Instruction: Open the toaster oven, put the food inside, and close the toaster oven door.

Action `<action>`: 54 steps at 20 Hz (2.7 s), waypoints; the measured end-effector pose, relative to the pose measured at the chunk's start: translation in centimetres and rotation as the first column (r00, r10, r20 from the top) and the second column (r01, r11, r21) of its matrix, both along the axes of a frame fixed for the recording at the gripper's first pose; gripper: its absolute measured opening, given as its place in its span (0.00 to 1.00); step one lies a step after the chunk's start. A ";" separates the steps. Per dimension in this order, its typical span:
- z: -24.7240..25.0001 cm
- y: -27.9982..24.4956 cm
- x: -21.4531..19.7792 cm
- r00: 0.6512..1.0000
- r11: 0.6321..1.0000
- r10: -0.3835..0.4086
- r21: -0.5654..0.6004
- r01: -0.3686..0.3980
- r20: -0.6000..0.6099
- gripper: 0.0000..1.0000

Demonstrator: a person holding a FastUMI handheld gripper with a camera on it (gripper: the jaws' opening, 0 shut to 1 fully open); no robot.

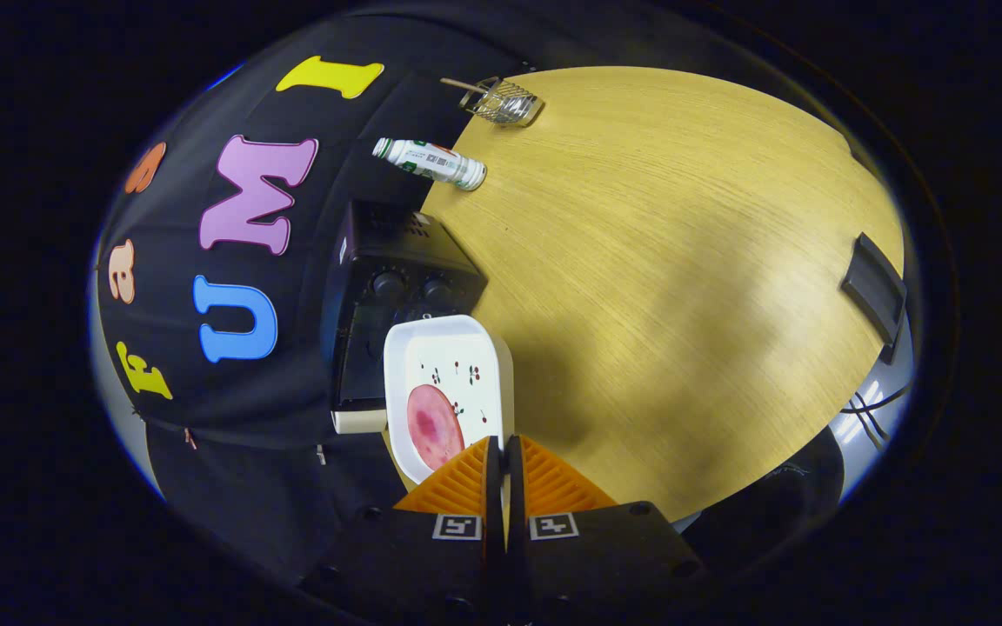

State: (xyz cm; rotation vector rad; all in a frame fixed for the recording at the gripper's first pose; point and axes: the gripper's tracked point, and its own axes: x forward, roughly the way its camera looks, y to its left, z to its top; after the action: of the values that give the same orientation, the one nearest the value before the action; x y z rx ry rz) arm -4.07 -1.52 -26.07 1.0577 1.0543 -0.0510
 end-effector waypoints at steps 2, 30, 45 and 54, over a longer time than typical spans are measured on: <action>0.3 2.5 0.3 1.000 1.000 0.011 0.009 -0.011 0.011 0.06; -9.1 17.5 19.4 0.969 0.961 -0.246 0.123 0.248 -0.031 0.06; -6.5 20.3 17.0 0.986 0.989 -0.137 0.076 0.130 0.099 0.70; -5.9 20.2 9.4 0.971 0.974 0.145 -0.198 -0.107 0.191 0.98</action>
State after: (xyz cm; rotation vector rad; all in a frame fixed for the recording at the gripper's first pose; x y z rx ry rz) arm 5.32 18.65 -32.00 0.8060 0.9092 0.0605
